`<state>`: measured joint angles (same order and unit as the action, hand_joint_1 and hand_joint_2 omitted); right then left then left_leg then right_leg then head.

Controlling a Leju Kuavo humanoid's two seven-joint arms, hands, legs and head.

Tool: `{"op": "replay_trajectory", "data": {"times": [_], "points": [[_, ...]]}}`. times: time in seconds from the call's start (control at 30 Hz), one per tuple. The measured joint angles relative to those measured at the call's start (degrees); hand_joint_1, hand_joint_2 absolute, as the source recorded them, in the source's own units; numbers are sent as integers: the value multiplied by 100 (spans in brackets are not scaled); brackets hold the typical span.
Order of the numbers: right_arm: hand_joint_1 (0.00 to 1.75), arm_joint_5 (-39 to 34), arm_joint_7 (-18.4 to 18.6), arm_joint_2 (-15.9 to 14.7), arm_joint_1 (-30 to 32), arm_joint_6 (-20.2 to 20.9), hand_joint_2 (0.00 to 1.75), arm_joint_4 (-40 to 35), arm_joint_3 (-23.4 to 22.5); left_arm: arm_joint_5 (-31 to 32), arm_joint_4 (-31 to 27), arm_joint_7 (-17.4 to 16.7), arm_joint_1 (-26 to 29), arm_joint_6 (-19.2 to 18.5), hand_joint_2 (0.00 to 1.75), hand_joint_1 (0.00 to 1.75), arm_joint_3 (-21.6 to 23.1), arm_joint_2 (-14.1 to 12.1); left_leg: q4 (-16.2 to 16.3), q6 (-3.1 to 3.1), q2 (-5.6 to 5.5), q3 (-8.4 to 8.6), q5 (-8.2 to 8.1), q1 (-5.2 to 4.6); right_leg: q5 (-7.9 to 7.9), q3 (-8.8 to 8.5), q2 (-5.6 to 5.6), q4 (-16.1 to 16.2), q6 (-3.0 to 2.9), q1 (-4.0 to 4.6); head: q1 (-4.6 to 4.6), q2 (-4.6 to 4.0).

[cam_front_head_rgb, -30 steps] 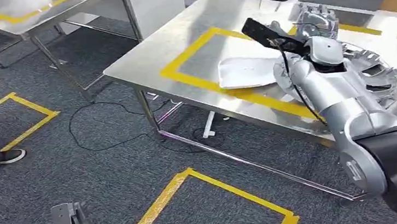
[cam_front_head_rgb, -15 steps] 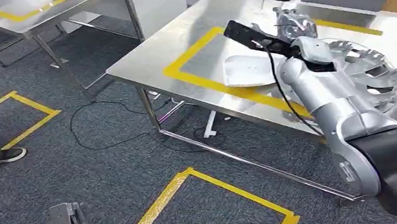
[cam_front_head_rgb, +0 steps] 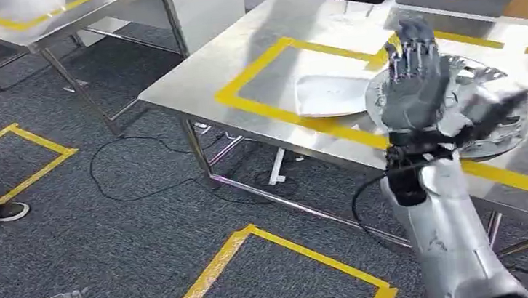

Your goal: Take the parts from the cabinet and place them on the table.

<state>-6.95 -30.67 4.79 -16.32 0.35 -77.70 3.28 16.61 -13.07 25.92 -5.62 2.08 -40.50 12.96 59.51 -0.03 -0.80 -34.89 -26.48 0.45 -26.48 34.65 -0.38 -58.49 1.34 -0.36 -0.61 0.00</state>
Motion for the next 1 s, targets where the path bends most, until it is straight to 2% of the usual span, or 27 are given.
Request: {"op": "replay_trajectory", "data": {"times": [0.03, 0.07, 0.1, 0.13, 0.2, 0.23, 0.27, 0.3, 0.33, 0.37, 0.4, 0.43, 0.47, 0.5, 0.57, 0.6, 0.63, 0.67, 0.7, 0.73, 0.77, 0.93, 0.97, 1.0], "points": [[0, -15, -160, 65, 525, -45, 0, -446, 7, -67, 0, 39, 53, 9, 0, 0, -50, 4, 2, 13, -20, 1, 0, -5, 3, -24, -23, 18, 27, -7, -4, 0], [0, 18, -293, 140, 1051, -127, 0, -800, 22, -136, 0, 103, 130, 7, 0, 0, -105, 13, -47, 65, -22, 1, 34, 6, 2, -27, -22, 22, 68, -9, -2, 0], [0, 29, -360, 168, 1458, -193, 0, -1059, 26, -181, 0, 177, 185, 6, 0, 0, -175, 24, -78, 117, -2, -3, 69, 21, -148, 42, 20, -43, 95, -28, 0, 0], [0, 22, -367, 203, 1826, -260, 0, -1311, 26, -230, 0, 291, 223, 13, 0, 0, -225, 31, -83, 158, 17, -32, 94, 16, -436, 131, 28, -276, 95, -27, -11, 0], [0, 9, -281, 275, 2469, -376, 0, -1537, -20, -238, 0, 389, 271, 44, 0, 0, -313, 37, -83, 216, 33, -89, 136, -12, -985, 390, 33, -1149, 96, -24, -11, 0], [0, 7, -225, 327, 2740, -408, 0, -1541, -111, -238, 0, 395, 297, 70, 0, 0, -356, 37, -82, 234, 38, -137, 167, -30, -1168, 492, 33, -1534, 92, -23, -11, 0], [0, 9, -181, 375, 2934, -420, 0, -1541, -201, -229, 0, 395, 320, 81, 0, 0, -387, 37, -82, 241, 41, -186, 208, -49, -1197, 490, 32, -1679, 81, -22, -9, 0], [0, -2, -117, 446, 3076, -431, 0, -1541, -302, -212, 0, 395, 339, 116, 0, 0, -415, 37, -82, 242, 53, -253, 261, -64, -1076, 330, 33, -1573, 58, -18, -9, 0], [0, 22, -36, 529, 3152, -439, 0, -1528, -455, -181, 0, 389, 344, 136, 0, 0, -448, 42, -81, 238, 57, -318, 312, -72, -871, 94, 32, -1295, 37, -11, -9, 0], [0, 46, 48, 670, 3192, -468, 0, -1483, -691, -146, 0, 367, 344, 155, 0, 0, -478, 55, -81, 226, 57, -386, 372, -73, -658, -243, 29, -840, 16, 6, -4, 0], [0, 107, 109, 792, 3191, -494, 0, -1396, -927, -114, 0, 363, 343, 173, 0, 0, -507, 59, -78, 212, 57, -438, 431, -73, -586, -603, 26, -344, -4, 26, -9, 0], [0, 181, 166, 891, 3169, -561, 0, -1274, -1183, -92, -2, 354, 347, 183, 0, 0, -529, 74, -65, 185, 52, -453, 470, -92, -720, -924, 11, 152, -25, 52, -11, 2], [0, 250, 184, 982, 3125, -632, 0, -1088, -1439, -76, 0, 352, 353, 203, 0, 0, -560, 90, -84, 151, 61, -435, 533, -83, -694, -1020, 11, 237, -14, 65, -2, 2], [0, 321, 204, 1062, 3125, -690, 0, -898, -1668, -57, -2, 343, 357, 216, 0, 0, -588, 92, -103, 121, 60, -423, 578, -74, -662, -926, 31, 275, -28, 78, -47, -2], [0, 580, 175, 1139, 2992, -818, 0, -369, -2143, -17, 0, 310, 365, 227, 0, 0, -629, 94, -167, 38, 61, -428, 703, -58, -573, -874, 34, 282, -98, 100, -83, 0], [0, 698, 156, 1217, 2858, -861, 0, -18, -2421, 2, -2, 301, 375, 227, 0, 0, -658, 83, -140, 19, 50, -474, 682, -42, -460, -822, 10, 337, -135, 41, -70, 0], [0, 796, 90, 1263, 2764, -855, 0, 298, -2694, 26, 0, 290, 380, 227, 0, 0, -684, 74, -9, -1, 52, -518, 367, -49, -386, -761, 12, 337, -175, 55, -63, 0], [0, 877, -10, 1320, 2702, -835, 0, 666, -2997, 37, -2, 288, 379, 227, 0, 0, -710, 74, 379, -28, 52, -600, -110, -42, -315, -672, -3, 337, -196, 49, -39, 0], [0, 903, -39, 1324, 2663, -826, 0, 882, -3161, 44, -2, 290, 378, 227, 0, 0, -730, 68, 797, -54, 53, -662, -459, -34, -253, -602, -15, 336, -199, 50, -28, 0], [0, 969, -41, 1327, 2627, -855, 0, 1126, -3354, 70, 0, 288, 378, 227, 0, 0, -743, 59, 1264, -80, 53, -713, -708, -28, -182, -534, -34, 323, -196, 50, -42, 0], [0, 1001, -39, 1329, 2610, -874, 0, 1218, -3424, 79, 0, 290, 379, 227, 0, 0, -747, 59, 1408, -88, 53, -719, -748, -24, -156, -534, -41, 319, -195, 50, -33, 0], [0, 1015, -37, 1331, 2601, -883, 0, 1248, -3447, 79, 0, 288, 379, 227, 0, 0, -747, 59, 1459, -93, 53, -716, -754, -22, -145, -516, -43, 317, -194, 50, -33, 0], [0, 1078, -12, 1331, 2563, -907, 0, 1369, -3539, 85, 0, 288, 379, 227, 0, 0, -750, 57, 1581, -105, 53, -675, -717, -13, -90, -437, -48, 301, -188, 48, -33, 0], [0, 1168, 23, 1329, 2516, -920, 0, 1543, -3653, 99, 0, 288, 377, 227, 0, 0, -754, 52, 1568, -110, 54, -572, -605, -1, -36, -354, -46, 287, -176, 47, -37, 0]]}}
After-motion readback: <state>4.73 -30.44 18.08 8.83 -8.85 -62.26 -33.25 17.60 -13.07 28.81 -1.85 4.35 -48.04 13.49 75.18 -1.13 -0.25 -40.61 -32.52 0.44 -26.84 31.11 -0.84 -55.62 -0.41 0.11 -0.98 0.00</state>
